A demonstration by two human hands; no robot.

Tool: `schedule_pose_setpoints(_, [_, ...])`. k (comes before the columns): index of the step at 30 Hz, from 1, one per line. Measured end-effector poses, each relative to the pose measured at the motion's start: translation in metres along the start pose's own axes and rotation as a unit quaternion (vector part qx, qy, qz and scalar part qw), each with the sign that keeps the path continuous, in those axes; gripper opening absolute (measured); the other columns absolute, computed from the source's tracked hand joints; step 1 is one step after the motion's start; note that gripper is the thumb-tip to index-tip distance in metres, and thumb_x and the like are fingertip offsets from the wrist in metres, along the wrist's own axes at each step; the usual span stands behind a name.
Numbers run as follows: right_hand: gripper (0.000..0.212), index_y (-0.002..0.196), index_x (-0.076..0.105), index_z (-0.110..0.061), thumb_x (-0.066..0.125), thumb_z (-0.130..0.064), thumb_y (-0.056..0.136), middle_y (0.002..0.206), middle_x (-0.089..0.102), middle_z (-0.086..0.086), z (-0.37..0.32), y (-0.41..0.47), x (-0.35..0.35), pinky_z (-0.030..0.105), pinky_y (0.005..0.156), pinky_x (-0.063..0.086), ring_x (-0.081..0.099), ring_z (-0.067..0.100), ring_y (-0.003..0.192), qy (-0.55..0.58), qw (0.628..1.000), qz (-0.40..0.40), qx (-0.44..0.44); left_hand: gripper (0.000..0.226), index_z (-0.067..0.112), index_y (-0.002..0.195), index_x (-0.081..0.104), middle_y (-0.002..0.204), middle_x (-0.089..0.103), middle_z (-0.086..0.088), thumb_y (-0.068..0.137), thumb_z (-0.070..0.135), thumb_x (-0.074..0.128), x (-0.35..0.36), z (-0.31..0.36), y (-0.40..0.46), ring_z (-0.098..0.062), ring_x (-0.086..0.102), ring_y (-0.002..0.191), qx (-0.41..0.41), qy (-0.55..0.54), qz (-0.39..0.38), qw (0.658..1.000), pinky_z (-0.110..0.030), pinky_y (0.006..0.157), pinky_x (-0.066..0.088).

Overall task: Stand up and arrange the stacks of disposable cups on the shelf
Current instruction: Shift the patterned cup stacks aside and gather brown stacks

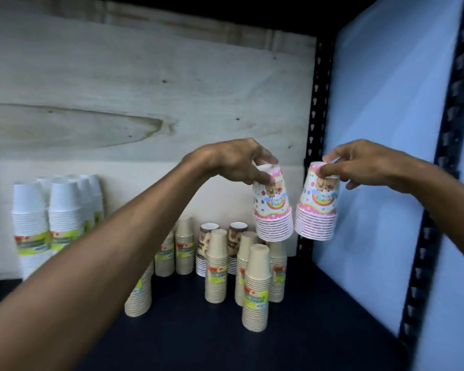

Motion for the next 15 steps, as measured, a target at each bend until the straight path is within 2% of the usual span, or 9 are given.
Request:
schedule_pose_setpoints(2, [0.036, 0.11, 0.064, -0.015, 0.075, -0.035, 0.082, 0.1, 0.067, 0.008, 0.022, 0.0, 0.001, 0.039, 0.078, 0.06, 0.067, 0.027, 0.085, -0.027, 0.999, -0.012, 0.031, 0.048, 0.016, 0.134, 0.058, 0.126, 0.066, 0.003, 0.089, 0.026, 0.071, 0.018, 0.01, 0.011, -0.013, 0.063, 0.07, 0.008, 0.013, -0.006, 1.0, -0.016, 0.062, 0.052])
schedule_pose_setpoints(5, [0.039, 0.112, 0.063, -0.014, 0.076, -0.035, 0.081, 0.101, 0.068, 0.008, 0.049, -0.003, 0.009, 0.044, 0.086, 0.059, 0.071, 0.031, 0.091, -0.065, 0.994, -0.045, 0.07, 0.05, 0.018, 0.133, 0.059, 0.126, 0.066, 0.001, 0.087, 0.031, 0.073, 0.048, 0.019, 0.025, -0.02, 0.07, 0.079, 0.013, 0.028, -0.027, 0.999, -0.029, 0.076, 0.057])
schedule_pose_setpoints(8, [0.041, 0.115, 0.059, -0.017, 0.076, -0.035, 0.082, 0.106, 0.068, 0.006, 0.069, -0.009, 0.018, 0.046, 0.092, 0.056, 0.073, 0.029, 0.086, -0.105, 0.987, -0.083, 0.094, 0.055, 0.02, 0.137, 0.056, 0.131, 0.061, -0.001, 0.086, 0.033, 0.074, 0.077, 0.023, 0.034, -0.007, 0.064, 0.064, 0.006, 0.018, -0.054, 0.998, -0.022, 0.068, 0.052])
schedule_pose_setpoints(11, [0.044, 0.12, 0.057, -0.017, 0.074, -0.035, 0.084, 0.105, 0.071, 0.007, 0.084, -0.011, 0.027, 0.043, 0.094, 0.055, 0.073, 0.026, 0.085, -0.132, 0.98, -0.108, 0.104, 0.058, 0.023, 0.138, 0.054, 0.136, 0.058, 0.0, 0.085, 0.037, 0.073, 0.102, 0.024, 0.042, 0.001, 0.056, 0.061, -0.002, 0.038, -0.071, 0.997, -0.021, 0.075, 0.047])
schedule_pose_setpoints(13, [0.047, 0.124, 0.057, -0.015, 0.074, -0.035, 0.085, 0.103, 0.072, 0.007, 0.093, -0.013, 0.035, 0.04, 0.091, 0.056, 0.073, 0.024, 0.084, -0.15, 0.975, -0.123, 0.111, 0.058, 0.022, 0.138, 0.054, 0.137, 0.058, -0.002, 0.085, 0.038, 0.073, 0.117, 0.025, 0.044, -0.007, 0.059, 0.071, -0.003, 0.049, -0.086, 0.995, -0.027, 0.083, 0.049])
schedule_pose_setpoints(15, [0.051, 0.128, 0.054, -0.014, 0.072, -0.036, 0.086, 0.104, 0.072, 0.008, 0.103, -0.014, 0.043, 0.037, 0.088, 0.054, 0.071, 0.022, 0.082, -0.169, 0.968, -0.139, 0.119, 0.059, 0.021, 0.139, 0.052, 0.137, 0.057, -0.003, 0.086, 0.038, 0.072, 0.132, 0.024, 0.046, -0.019, 0.063, 0.097, -0.007, 0.059, -0.102, 0.993, -0.031, 0.091, 0.049])
Point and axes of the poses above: each hand's wrist, its own y-axis towards the middle knuckle, its own x-axis out of the palm, z = x × y, the point moved 9 cm from there along y, towards the middle knuckle
